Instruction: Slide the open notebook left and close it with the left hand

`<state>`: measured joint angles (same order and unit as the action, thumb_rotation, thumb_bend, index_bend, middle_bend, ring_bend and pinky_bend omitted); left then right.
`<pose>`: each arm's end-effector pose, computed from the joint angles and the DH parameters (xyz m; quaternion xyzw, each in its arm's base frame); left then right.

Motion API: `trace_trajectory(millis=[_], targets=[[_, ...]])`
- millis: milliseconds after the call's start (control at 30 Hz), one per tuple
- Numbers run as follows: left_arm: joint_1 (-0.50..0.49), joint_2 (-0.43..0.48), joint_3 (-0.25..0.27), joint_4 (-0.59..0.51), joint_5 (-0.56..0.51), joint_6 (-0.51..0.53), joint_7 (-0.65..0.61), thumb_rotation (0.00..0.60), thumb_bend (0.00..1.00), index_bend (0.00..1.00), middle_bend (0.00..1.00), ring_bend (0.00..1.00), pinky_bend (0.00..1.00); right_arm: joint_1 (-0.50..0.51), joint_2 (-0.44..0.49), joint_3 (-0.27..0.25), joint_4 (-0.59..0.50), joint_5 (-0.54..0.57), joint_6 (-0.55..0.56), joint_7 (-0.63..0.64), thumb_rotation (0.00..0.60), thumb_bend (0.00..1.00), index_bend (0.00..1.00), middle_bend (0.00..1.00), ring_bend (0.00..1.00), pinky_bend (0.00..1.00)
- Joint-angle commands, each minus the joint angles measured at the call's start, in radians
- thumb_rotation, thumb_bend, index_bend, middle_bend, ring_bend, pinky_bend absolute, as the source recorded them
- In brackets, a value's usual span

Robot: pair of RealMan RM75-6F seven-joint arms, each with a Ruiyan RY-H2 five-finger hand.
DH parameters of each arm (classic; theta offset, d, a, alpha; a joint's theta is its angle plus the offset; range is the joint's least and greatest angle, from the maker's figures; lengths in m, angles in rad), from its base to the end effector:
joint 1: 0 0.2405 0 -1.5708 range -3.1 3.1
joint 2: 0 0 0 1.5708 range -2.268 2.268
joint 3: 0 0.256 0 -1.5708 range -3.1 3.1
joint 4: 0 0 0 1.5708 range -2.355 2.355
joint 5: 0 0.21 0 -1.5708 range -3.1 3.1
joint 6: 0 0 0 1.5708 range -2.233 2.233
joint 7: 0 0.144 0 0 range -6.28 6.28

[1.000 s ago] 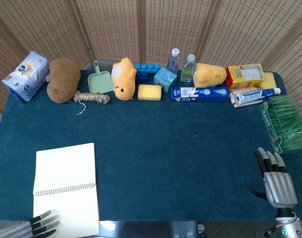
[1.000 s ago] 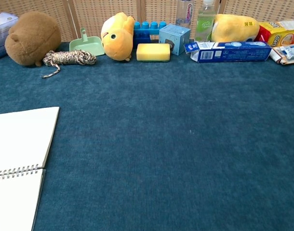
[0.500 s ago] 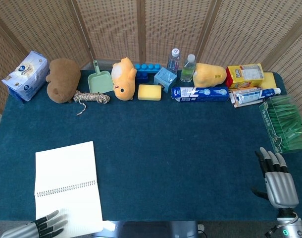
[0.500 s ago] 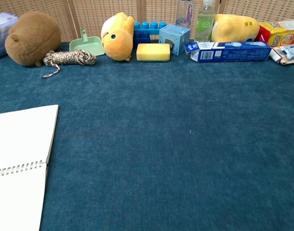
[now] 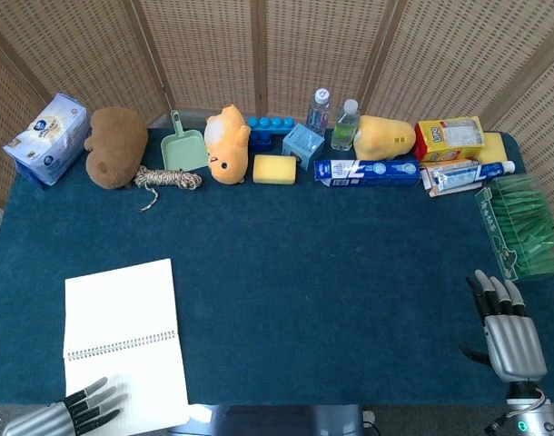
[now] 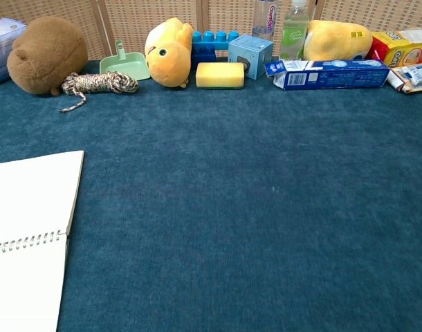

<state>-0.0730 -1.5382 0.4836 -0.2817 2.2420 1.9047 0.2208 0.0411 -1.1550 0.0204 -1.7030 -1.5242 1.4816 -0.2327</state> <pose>-0.3903 0.0641 0.0917 -0.9388 0.0876 -0.2356 0.2354 -0.2954 -0.1600 0.1346 0.6235 -0.3718 0.3402 0.5977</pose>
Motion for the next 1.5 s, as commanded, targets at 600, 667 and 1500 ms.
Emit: trace_trajectory(millis=[600, 667, 1500], targets=[[-0.074, 0.029, 0.071, -0.055, 0.042, -0.044, 0.046, 0.6, 0.21, 0.0, 0.0, 0.0, 0.05, -0.004, 0.005, -0.001, -0.004, -0.003, 0.006, 0.005, 0.6, 0.0, 0.0, 0.0, 0.0, 0.0], [-0.074, 0.033, 0.072, -0.065, 0.042, -0.043, 0.053, 0.6, 0.21, 0.0, 0.0, 0.0, 0.05, -0.004, 0.007, 0.001, -0.004, 0.0, 0.007, 0.009, 0.6, 0.0, 0.0, 0.0, 0.0, 0.0], [-0.101, 0.031, 0.049, -0.129, 0.019, -0.03, 0.104, 0.6, 0.6, 0.0, 0.0, 0.0, 0.09, -0.005, 0.012, 0.001, -0.005, -0.003, 0.008, 0.017, 0.6, 0.0, 0.0, 0.0, 0.0, 0.0]])
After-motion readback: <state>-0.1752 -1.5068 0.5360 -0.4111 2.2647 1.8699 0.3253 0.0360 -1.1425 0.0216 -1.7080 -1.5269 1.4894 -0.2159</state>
